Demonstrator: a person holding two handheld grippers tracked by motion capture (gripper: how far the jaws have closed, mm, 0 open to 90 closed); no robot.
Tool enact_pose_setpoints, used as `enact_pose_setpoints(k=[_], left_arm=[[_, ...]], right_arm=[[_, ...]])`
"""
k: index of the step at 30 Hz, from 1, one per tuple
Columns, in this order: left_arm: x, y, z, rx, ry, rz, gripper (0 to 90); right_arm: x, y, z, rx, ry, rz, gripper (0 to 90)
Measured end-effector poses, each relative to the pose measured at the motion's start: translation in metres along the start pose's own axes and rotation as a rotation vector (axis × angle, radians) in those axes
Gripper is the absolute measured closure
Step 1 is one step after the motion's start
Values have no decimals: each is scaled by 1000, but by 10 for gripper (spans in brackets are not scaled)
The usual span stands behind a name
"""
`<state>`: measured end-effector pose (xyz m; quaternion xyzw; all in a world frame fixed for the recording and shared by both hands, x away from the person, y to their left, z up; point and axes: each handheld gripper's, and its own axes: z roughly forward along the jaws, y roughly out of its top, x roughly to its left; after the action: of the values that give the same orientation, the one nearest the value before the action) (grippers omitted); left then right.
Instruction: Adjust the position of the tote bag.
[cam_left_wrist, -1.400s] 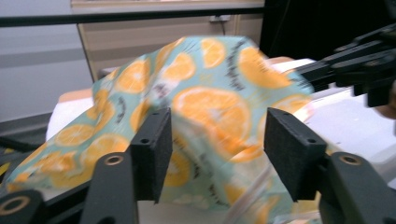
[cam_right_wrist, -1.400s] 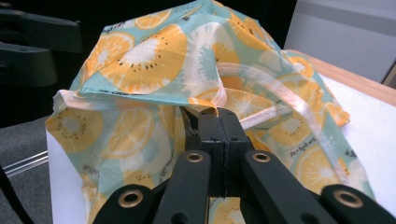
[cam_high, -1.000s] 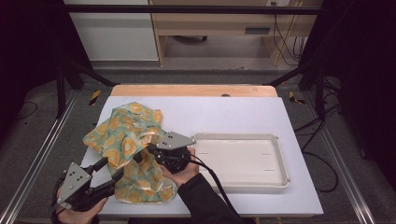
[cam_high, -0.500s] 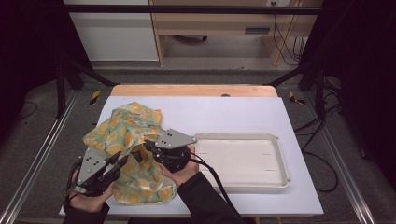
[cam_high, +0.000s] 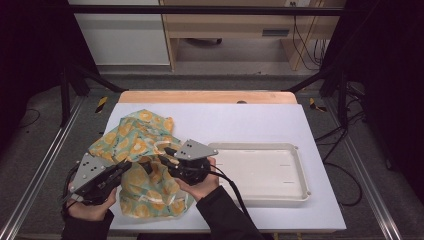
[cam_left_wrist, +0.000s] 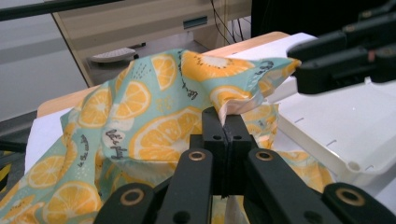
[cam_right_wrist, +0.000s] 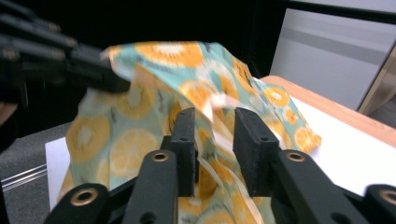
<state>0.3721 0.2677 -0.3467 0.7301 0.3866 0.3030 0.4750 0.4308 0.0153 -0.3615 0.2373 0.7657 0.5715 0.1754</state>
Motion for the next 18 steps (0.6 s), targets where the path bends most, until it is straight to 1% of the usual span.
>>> enact_pose_setpoints(k=[3, 5, 6, 7, 8, 9, 10, 14, 18], left_arm=[[1, 3, 0, -4, -5, -5, 898], [3, 5, 1, -6, -10, -16, 898], [5, 6, 3, -8, -17, -32, 898], [6, 7, 3, -9, -20, -39, 898], [6, 7, 3, -9, -20, -39, 898], [7, 8, 4, -8, -21, -45, 898], [8, 8, 4, -8, -22, -50, 898], [11, 8, 5, -5, -24, -57, 899], [13, 7, 4, -10, -19, -64, 898]], right_arm=[[-4, -5, -5, 0, -3, 14, 635], [-6, -14, -11, 8, -3, 31, 606], [-6, -18, -13, 15, 3, 36, 599], [-6, -21, -14, 21, 8, 37, 592], [-6, -21, -14, 21, 8, 37, 592], [-5, -29, -14, 32, 19, 45, 582], [-5, -29, -14, 32, 19, 45, 582], [0, -42, -10, 69, 45, 43, 563], [9, -53, 0, 98, 73, 37, 546]])
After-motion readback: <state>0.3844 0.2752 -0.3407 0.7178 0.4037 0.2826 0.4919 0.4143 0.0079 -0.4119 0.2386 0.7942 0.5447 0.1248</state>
